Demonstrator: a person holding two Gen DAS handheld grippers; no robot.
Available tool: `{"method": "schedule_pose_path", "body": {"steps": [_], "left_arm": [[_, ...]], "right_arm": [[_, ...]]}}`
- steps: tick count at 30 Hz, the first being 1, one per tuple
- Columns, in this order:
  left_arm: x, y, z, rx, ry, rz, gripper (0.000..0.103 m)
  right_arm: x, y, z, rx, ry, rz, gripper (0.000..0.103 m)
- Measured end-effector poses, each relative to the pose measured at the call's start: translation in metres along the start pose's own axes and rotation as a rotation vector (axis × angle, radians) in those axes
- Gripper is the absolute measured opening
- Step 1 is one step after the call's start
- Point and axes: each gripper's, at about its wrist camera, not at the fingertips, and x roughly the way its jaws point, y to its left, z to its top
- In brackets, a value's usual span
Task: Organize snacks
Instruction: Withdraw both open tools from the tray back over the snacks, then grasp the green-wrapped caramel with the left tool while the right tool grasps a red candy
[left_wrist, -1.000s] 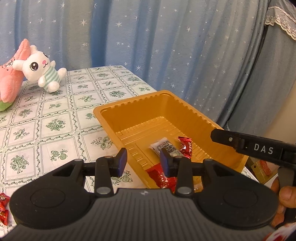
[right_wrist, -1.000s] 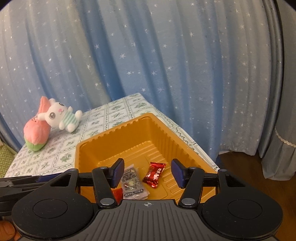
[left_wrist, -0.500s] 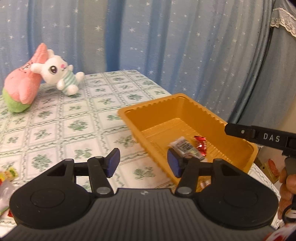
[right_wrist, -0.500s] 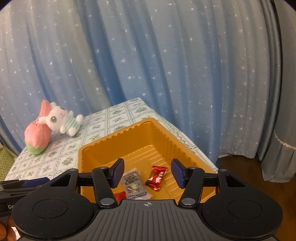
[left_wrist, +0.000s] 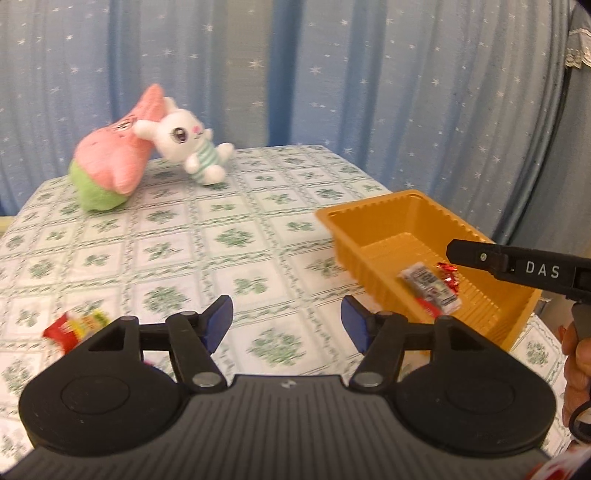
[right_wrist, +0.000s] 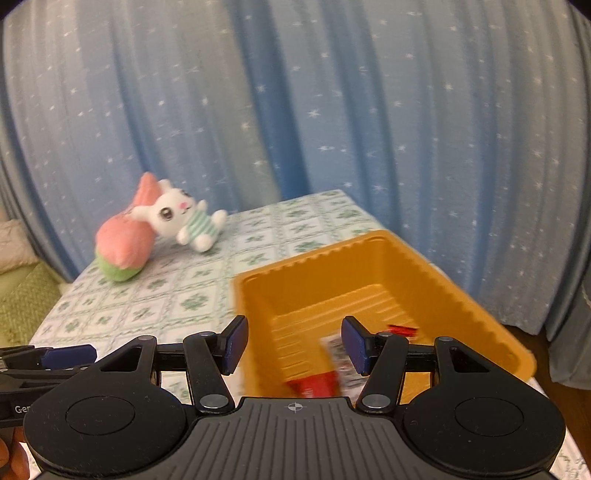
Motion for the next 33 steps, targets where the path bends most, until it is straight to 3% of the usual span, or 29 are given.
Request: {"method": "schedule_pose_path", "body": {"steps": [22,26,33], "left_arm": [[-0.080,0.112,-0.089,-0.087,0.041,0.197,0.064],[-0.087,0.120,-0.107,-0.078,0.055,0.212,0.064],[-0.075,0.128,-0.116,-0.102,0.105,0.163,0.062]], "right_arm": [[0.027,0.130,-0.030,-0.144,0.109,0.222,0.056],[0.031,0.146,-0.033,-0.160,0.120,0.250,0.056],[0.044,0.169,-0.042,-0.192,0.166,0.277,0.056]]}}
